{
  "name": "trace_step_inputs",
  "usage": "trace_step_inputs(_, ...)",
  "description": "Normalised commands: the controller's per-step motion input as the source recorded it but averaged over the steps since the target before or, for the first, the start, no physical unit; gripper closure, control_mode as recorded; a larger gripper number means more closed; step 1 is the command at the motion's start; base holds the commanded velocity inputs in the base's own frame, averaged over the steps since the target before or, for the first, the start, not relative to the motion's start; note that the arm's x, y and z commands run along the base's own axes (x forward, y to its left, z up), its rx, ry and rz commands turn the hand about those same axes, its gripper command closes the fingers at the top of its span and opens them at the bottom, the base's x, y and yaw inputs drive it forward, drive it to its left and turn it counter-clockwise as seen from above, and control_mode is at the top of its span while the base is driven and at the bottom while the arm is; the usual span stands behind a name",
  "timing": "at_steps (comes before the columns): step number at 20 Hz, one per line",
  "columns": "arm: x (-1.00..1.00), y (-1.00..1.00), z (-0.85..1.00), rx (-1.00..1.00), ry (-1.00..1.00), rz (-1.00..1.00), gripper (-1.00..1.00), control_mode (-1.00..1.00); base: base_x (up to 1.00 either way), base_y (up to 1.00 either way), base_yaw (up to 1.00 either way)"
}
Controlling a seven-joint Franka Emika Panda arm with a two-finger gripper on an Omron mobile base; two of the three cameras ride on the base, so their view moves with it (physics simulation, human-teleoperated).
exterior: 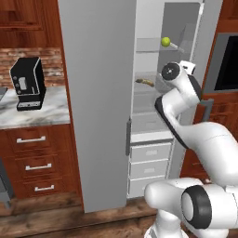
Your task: Retrieve the pear and banana from the fridge and place them into the bowl on the dining table.
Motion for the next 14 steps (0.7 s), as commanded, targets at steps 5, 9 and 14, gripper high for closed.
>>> trace_step_inputs(5, -0.01, -0.74, 0.00, -0.01, 0.01, -0.06, -1.00, -1.00, 0.00, 0.00, 0.00)
trace_step_inputs(9, -0.24, -0.88, 0.00, 0.00, 0.05, -0.10, -1.00, -1.00, 0.00, 0.00, 0.00)
trace_step_inputs(14, -0.50, -1.00, -0.07, 0.00, 0.08, -0.16, -1.00, -1.00, 0.00, 0.00, 0.00)
